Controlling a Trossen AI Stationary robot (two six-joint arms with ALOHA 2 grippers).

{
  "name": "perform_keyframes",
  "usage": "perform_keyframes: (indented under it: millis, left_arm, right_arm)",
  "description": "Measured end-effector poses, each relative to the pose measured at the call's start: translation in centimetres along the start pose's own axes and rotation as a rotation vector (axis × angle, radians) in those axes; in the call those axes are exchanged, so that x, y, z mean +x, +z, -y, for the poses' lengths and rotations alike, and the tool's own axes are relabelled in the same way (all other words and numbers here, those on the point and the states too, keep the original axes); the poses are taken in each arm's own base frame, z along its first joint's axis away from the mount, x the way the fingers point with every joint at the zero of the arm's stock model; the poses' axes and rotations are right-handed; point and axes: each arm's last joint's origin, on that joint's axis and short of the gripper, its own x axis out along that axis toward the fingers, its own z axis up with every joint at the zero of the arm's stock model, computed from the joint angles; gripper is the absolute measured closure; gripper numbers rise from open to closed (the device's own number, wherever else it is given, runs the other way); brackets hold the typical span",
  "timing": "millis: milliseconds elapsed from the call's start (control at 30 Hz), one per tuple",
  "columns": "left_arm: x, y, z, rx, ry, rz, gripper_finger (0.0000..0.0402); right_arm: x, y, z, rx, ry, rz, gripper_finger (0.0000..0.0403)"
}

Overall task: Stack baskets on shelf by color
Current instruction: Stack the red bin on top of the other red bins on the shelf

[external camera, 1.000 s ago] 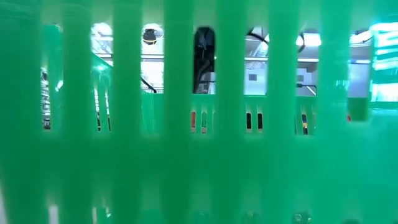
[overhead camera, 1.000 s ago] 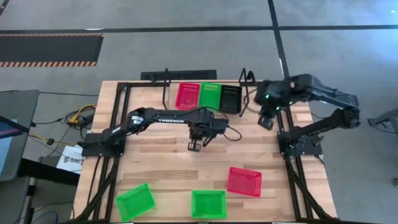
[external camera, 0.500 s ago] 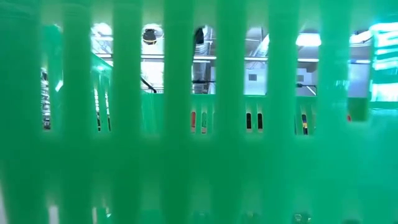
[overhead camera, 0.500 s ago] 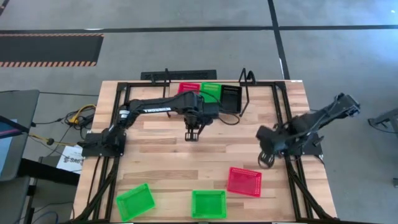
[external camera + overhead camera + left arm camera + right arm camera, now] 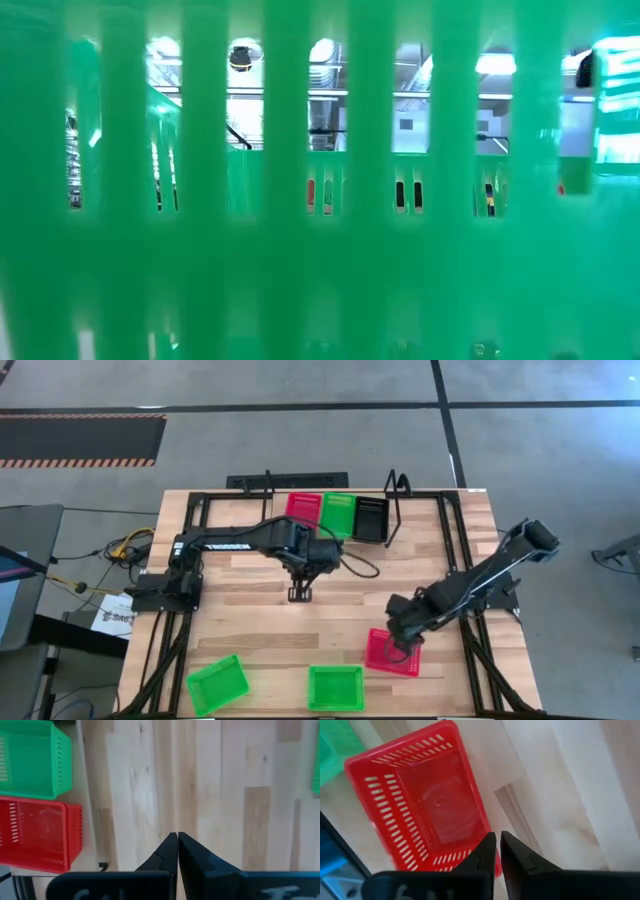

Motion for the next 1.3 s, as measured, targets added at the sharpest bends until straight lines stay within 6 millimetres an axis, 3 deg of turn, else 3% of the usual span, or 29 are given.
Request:
perform_keyframes:
  millis: [233, 500, 667, 967, 1133, 1300]
  left_arm:
    - [-0.8, -0.3, 1.6, 0.014, -0.01, 0.02, 0.0401]
    - [-2.1, -0.9, 1.8, 0.0, -0.016, 0.052, 0.0401]
    - [-2.4, -1.0, 1.8, -0.009, -0.016, 0.059, 0.0401]
    - [-2.5, -1.1, 1.8, 0.001, -0.015, 0.062, 0.0401]
    - [-2.5, -1.1, 1.7, 0.005, -0.011, 0.063, 0.0401]
    - [-2.5, -1.1, 1.7, 0.008, -0.015, 0.061, 0.0401]
  right_arm:
    - [2.5, 1.3, -0.9, -0.094, 0.001, -0.048, 0.0356]
    - [3.0, 1.9, -1.2, -0.143, 0.053, -0.074, 0.0352]
    - [2.9, 1.9, -1.1, -0.139, 0.066, -0.086, 0.0321]
    - [3.6, 1.9, -1.3, -0.151, 0.049, -0.116, 0.023]
    - [5.7, 2.3, -1.6, -0.2, -0.001, -0.148, 0.0203]
    - [8.2, 2.4, -1.9, -0.244, -0.037, -0.233, 0.0204]
